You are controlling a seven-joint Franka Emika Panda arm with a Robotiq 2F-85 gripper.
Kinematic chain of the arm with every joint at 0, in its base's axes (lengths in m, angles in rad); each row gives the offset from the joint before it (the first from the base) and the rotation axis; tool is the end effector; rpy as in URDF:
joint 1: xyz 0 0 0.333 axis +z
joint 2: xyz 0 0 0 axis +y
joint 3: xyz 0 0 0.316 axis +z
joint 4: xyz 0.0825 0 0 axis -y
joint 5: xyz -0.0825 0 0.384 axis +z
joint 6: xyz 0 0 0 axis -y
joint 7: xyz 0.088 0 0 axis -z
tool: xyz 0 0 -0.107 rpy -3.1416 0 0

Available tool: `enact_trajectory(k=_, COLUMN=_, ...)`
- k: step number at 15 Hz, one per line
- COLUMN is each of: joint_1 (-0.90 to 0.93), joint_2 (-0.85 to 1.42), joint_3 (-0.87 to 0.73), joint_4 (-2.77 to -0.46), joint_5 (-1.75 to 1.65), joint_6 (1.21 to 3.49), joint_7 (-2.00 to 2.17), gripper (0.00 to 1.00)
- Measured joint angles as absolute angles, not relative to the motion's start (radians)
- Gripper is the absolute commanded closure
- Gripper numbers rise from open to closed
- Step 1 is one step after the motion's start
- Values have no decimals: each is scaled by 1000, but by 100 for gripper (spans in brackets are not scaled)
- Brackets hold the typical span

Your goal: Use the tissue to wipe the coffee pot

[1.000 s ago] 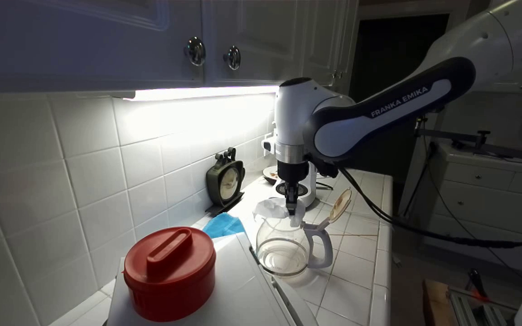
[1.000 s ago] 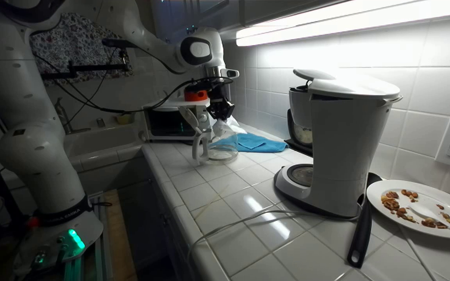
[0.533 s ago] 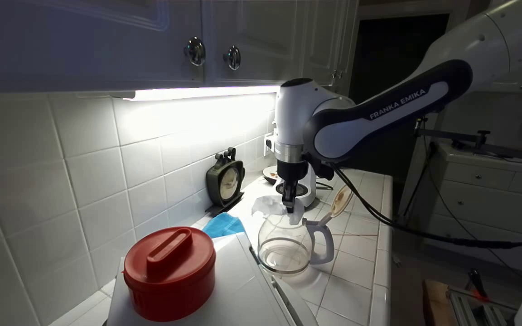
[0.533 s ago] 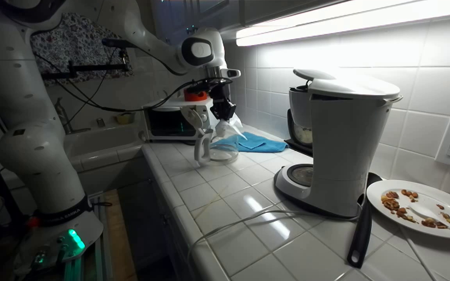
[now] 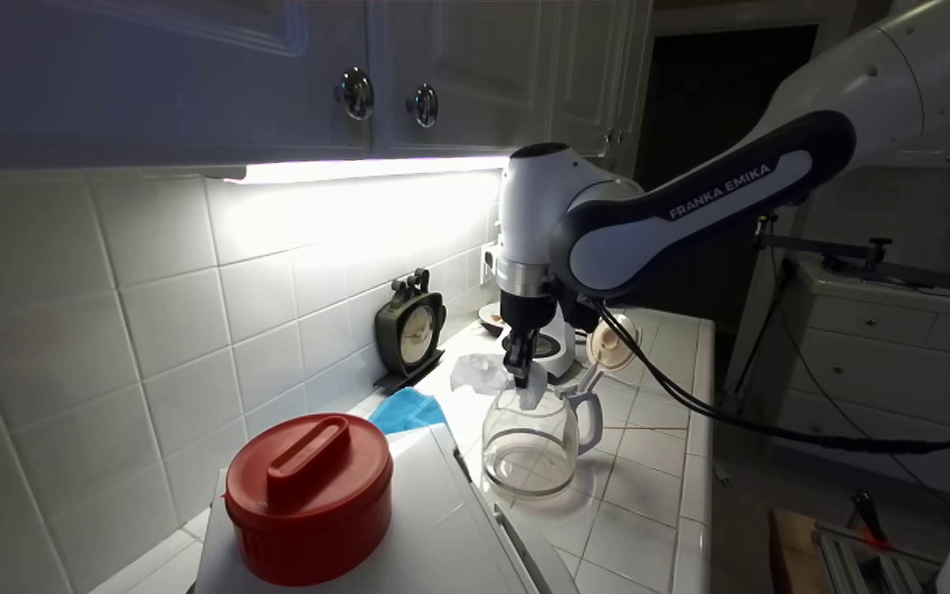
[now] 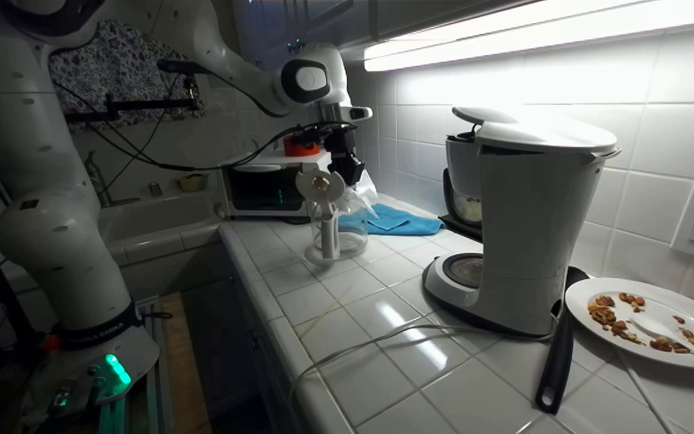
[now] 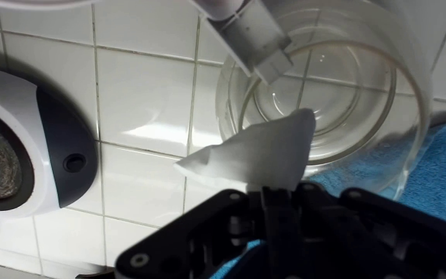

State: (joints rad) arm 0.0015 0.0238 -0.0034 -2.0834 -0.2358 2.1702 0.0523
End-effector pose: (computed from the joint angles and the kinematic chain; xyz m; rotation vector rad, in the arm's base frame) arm 0.5573 -0.0101 0.4213 2.9408 0.1076 0.0999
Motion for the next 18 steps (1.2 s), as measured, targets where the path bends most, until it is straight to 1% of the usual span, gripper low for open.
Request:
enact_trajectory(k=12, joint_1=5, joint_2=66, joint_3=6, joint_4=-2070, joint_5=-98, joint_6=2178, joint_7=55, gripper=100)
enact_trajectory(k=18, joint_1=7, joint_2=59, joint_3=16, joint_4=-2055, joint_5=-20, joint_6=2161, joint_7=-13, gripper=100)
